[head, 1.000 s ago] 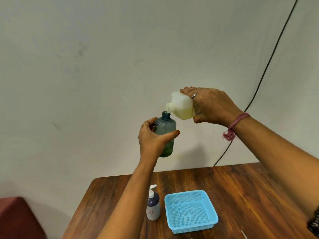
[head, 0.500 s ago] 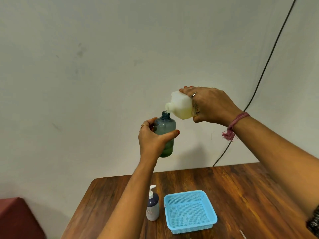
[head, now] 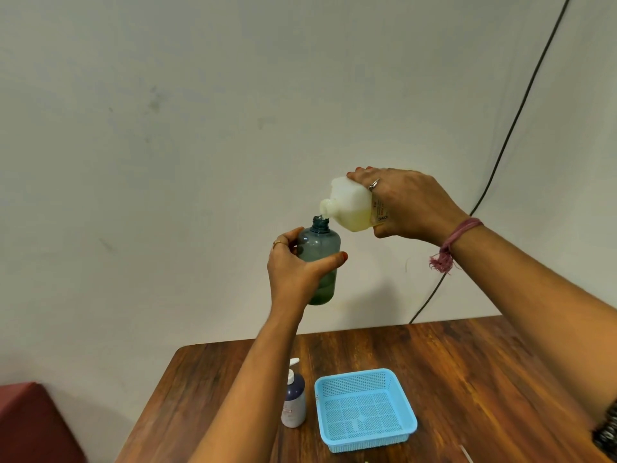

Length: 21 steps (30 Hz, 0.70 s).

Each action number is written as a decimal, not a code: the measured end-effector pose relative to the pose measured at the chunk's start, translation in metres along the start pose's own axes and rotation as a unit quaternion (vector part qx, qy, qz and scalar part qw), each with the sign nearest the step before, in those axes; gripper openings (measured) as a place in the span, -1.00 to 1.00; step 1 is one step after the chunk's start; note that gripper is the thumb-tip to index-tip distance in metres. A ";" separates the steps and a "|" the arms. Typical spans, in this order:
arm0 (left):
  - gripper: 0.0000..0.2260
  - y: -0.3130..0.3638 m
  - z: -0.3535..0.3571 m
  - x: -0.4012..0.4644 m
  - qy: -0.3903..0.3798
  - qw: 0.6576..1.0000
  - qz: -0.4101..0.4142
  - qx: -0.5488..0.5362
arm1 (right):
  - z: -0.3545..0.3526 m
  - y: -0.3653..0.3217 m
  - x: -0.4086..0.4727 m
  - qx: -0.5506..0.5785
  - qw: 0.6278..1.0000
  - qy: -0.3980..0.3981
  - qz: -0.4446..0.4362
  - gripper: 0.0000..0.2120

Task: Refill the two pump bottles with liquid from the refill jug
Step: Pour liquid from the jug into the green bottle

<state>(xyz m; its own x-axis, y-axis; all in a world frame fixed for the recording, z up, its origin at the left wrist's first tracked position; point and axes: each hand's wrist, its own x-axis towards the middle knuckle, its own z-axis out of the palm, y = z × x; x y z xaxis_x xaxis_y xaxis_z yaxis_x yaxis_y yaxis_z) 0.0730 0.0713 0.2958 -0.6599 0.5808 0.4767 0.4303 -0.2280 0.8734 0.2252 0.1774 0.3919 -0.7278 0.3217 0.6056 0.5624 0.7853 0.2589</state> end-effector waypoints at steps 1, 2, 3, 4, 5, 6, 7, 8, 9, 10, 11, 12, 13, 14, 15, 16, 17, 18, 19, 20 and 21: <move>-0.27 0.000 0.000 0.000 0.000 1.000 0.001 0.001 | 0.000 0.000 0.000 0.000 1.000 -0.001 0.000 -0.12; -0.27 0.000 0.000 -0.001 0.000 1.000 0.001 0.001 | -0.001 0.000 -0.001 0.001 1.000 -0.002 0.001 -0.12; -0.27 0.000 0.000 -0.001 0.001 1.000 0.000 0.001 | -0.001 0.000 -0.001 -0.001 1.000 -0.003 0.002 -0.12; -0.27 0.000 0.000 -0.001 0.001 1.000 0.000 0.000 | -0.002 -0.001 -0.001 -0.002 1.000 -0.004 0.002 -0.12; -0.27 0.000 0.000 -0.001 0.000 1.000 0.000 0.001 | -0.002 -0.001 -0.001 -0.003 1.000 -0.004 0.001 -0.12; -0.26 0.000 0.000 -0.001 0.000 1.000 0.000 0.002 | -0.003 -0.002 -0.002 -0.004 1.000 -0.003 0.000 -0.12; -0.26 0.000 0.000 -0.001 0.000 1.000 0.000 0.002 | -0.003 -0.002 -0.002 -0.005 1.000 -0.003 -0.001 -0.13; -0.26 0.000 0.000 -0.001 0.000 1.000 0.000 0.002 | -0.003 -0.003 -0.002 -0.005 1.000 -0.004 -0.001 -0.13; -0.26 0.000 -0.001 -0.002 -0.001 1.000 0.000 0.001 | -0.003 -0.003 -0.002 -0.005 1.000 -0.005 -0.001 -0.13; -0.26 -0.001 -0.001 -0.002 -0.001 1.000 0.000 0.001 | -0.003 -0.003 -0.002 -0.006 1.000 -0.006 0.000 -0.13; -0.26 -0.001 -0.001 -0.002 -0.001 1.000 0.001 0.000 | -0.002 -0.003 -0.001 -0.006 1.000 -0.006 0.001 -0.12; -0.26 -0.001 -0.001 -0.002 -0.001 1.000 0.000 0.000 | -0.002 -0.003 -0.001 -0.005 1.000 -0.007 0.001 -0.12; -0.26 -0.001 -0.001 -0.002 -0.001 1.000 0.000 0.000 | -0.002 -0.003 -0.001 -0.005 1.000 -0.008 0.002 -0.12; -0.26 -0.001 -0.001 -0.002 0.000 1.000 -0.001 -0.001 | -0.002 -0.003 -0.001 -0.006 1.000 -0.010 0.002 -0.12; -0.26 -0.002 -0.001 -0.002 0.000 1.000 -0.003 -0.001 | -0.002 -0.003 -0.001 -0.007 1.000 -0.011 0.001 -0.12; -0.25 -0.002 -0.001 -0.002 0.000 1.000 -0.004 -0.001 | -0.002 -0.003 -0.001 -0.008 1.000 -0.012 0.000 -0.12; -0.25 -0.002 -0.001 -0.002 0.001 1.000 -0.006 -0.002 | -0.001 -0.003 0.000 -0.009 1.000 -0.013 0.000 -0.11; -0.25 -0.002 -0.001 -0.002 0.001 1.000 -0.007 -0.002 | -0.001 -0.003 0.000 -0.010 1.000 -0.012 0.000 -0.11; -0.24 -0.003 -0.002 -0.002 0.000 1.000 -0.008 -0.004 | 0.000 -0.004 0.000 -0.010 1.000 -0.012 0.001 -0.11; -0.24 -0.003 -0.002 -0.002 0.000 1.000 -0.009 -0.005 | 0.000 -0.004 0.000 -0.011 1.000 -0.012 0.002 -0.11; -0.25 -0.003 -0.002 -0.002 0.000 1.000 -0.010 -0.006 | 0.000 -0.004 0.000 -0.013 1.000 -0.013 0.002 -0.11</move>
<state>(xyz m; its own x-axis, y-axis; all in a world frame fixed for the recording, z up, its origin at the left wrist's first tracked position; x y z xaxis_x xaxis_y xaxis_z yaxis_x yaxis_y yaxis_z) 0.0716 0.0695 0.2924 -0.6682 0.5850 0.4597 0.4104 -0.2255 0.8836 0.2229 0.1744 0.3909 -0.7349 0.3391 0.5873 0.5755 0.7700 0.2755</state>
